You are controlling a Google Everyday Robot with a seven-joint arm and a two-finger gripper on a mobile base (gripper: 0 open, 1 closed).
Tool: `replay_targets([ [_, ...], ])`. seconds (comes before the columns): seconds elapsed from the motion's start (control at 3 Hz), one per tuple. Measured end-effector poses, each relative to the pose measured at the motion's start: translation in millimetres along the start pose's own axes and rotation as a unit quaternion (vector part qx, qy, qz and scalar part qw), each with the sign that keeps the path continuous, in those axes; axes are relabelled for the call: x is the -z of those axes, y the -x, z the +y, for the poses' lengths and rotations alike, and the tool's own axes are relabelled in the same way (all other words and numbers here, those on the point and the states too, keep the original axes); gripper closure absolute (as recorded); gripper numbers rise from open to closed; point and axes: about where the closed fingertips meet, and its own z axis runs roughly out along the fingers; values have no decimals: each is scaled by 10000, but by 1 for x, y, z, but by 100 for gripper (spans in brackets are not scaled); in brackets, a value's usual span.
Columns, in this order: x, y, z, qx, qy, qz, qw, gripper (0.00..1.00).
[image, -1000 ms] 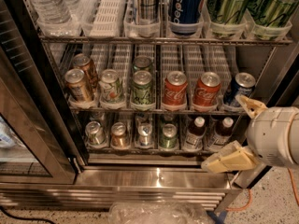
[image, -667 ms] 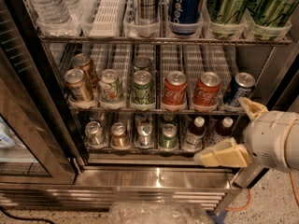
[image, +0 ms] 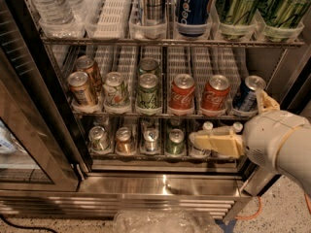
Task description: Pick green can from top shelf of fridge
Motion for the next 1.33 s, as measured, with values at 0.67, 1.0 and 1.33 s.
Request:
replay_targets([
  [0.67, -3, 22, -10, -201, -616, -452, 9969, 0],
  [1.0, -3, 35, -13, -236, -690, -627, 9954, 0],
  [1.33, 5, 55, -23, -421, -1002, -981, 9892, 0],
])
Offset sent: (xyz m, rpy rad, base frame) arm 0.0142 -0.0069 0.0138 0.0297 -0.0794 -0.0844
